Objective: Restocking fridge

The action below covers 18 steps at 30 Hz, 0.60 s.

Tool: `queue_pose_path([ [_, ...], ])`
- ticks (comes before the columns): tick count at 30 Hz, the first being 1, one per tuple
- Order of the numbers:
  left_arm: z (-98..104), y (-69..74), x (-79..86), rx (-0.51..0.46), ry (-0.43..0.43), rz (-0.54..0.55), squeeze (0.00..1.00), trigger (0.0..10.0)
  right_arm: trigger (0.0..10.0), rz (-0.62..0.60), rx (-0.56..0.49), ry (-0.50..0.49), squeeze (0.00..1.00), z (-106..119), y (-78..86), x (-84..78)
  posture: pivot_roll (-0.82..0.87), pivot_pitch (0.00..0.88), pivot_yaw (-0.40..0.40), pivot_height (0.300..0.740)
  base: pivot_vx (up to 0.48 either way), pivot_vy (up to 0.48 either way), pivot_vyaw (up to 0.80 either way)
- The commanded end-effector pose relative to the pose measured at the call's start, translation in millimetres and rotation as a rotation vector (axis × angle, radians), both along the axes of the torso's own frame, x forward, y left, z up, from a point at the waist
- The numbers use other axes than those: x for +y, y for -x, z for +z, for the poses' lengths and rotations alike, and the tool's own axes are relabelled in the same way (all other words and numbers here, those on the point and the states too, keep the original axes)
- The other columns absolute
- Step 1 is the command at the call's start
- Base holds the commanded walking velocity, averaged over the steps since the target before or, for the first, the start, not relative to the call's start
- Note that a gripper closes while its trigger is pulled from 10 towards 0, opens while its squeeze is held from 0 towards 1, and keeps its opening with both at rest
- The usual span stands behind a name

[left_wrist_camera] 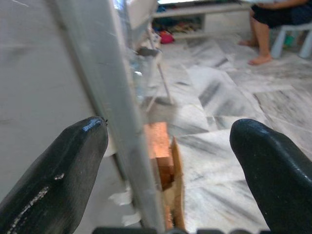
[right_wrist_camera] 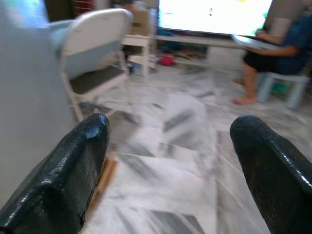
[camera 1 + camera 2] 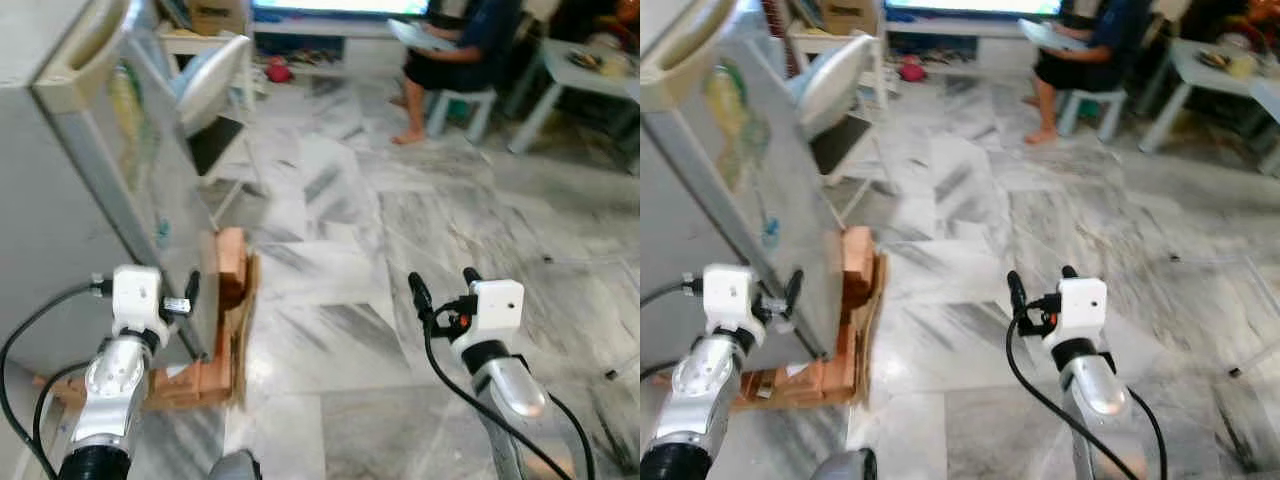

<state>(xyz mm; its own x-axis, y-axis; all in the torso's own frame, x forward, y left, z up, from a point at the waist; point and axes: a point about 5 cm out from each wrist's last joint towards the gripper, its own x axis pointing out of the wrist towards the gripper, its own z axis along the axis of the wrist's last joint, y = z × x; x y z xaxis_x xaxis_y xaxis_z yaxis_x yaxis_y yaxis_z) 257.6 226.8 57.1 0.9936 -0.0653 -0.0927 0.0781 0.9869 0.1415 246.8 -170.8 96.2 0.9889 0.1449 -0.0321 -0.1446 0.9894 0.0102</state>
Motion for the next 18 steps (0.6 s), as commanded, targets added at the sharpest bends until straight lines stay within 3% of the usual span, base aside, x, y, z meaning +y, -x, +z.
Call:
queue_pose_path([
  [1, 10, -0.2, -7.9, -0.040, 0.018, -0.038, 0.00, 10.0, 10.0, 0.005, -0.023, 0.005, 0.00, 5, -2.2, 1.4, -0.01, 0.035, -0.038, 0.740, 0.000, 0.000, 0.80],
  [6, 13, 8.7, -12.2, -0.023, 0.036, -0.021, 0.00, 10.0, 10.0, 0.029, -0.042, 0.003, 0.00, 9, -6.7, 7.5, 0.01, 0.032, -0.039, 0.740, 0.051, 0.000, 0.80],
  [14, 18, 9.1, -12.2, -0.018, 0.033, -0.032, 0.00, 10.0, 10.0, 0.027, -0.047, 0.016, 0.00, 8, -7.6, 4.6, 0.01, 0.027, -0.032, 0.740, 0.286, 0.000, 0.80],
  [18, 18, 7.8, -11.9, -0.006, 0.052, -0.022, 0.00, 10.0, 10.0, 0.020, -0.049, 0.012, 0.00, 8, -7.3, 4.3, 0.01, 0.028, -0.032, 0.740, 0.000, 0.000, 0.60],
])
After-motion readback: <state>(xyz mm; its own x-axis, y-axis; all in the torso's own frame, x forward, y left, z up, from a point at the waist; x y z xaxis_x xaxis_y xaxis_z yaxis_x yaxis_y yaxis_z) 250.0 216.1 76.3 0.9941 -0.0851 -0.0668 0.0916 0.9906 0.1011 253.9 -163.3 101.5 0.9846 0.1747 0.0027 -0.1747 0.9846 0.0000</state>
